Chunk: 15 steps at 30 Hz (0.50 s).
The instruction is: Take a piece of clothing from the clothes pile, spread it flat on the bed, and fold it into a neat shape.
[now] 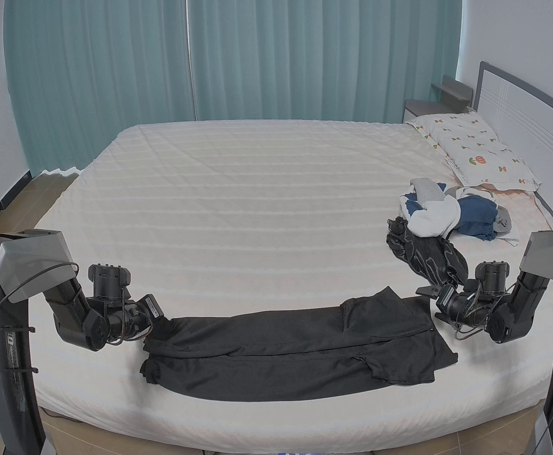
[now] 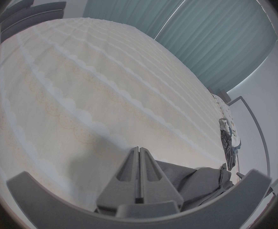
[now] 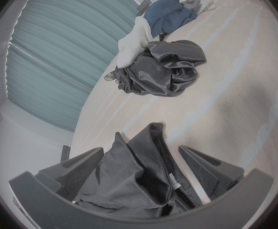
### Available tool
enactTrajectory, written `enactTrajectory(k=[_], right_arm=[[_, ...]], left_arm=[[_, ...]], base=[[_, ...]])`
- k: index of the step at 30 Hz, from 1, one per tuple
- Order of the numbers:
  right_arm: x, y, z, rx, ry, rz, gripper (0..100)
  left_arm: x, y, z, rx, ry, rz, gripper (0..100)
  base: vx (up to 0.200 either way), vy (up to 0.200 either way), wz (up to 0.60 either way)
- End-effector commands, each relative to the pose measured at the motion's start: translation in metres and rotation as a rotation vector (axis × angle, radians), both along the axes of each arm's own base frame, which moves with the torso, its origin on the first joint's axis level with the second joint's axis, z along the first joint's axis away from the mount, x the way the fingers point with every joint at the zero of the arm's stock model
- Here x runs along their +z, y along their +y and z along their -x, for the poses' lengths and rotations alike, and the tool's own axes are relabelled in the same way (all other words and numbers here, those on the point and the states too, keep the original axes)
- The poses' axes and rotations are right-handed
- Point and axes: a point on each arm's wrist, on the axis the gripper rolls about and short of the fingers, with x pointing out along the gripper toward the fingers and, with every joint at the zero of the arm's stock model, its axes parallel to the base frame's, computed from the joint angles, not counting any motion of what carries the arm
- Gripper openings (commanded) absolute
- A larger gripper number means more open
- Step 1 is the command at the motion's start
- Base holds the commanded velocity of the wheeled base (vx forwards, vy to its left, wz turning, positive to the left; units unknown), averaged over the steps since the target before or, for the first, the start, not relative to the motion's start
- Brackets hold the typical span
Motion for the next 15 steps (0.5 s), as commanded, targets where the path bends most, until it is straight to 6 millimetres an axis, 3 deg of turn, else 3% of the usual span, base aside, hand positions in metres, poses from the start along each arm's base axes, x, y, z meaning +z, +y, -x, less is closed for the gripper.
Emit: enactTrajectory(k=[1, 15], right_arm=[[-0.0006, -0.0001, -0.0005, -0.001, 0.001, 0.0, 100], [-0.0011, -0.0002, -0.0012, -0.003, 0.0, 0.0, 100]], left_arm=[[-0.0009, 0.0041, -0.0001, 0.018, 0.0, 0.002, 0], [0.001, 0.0132, -0.0006, 0.104, -0.001, 0.025, 0]], base=[[0.0, 0.0, 0.0], [0.0, 0.0, 0.0]])
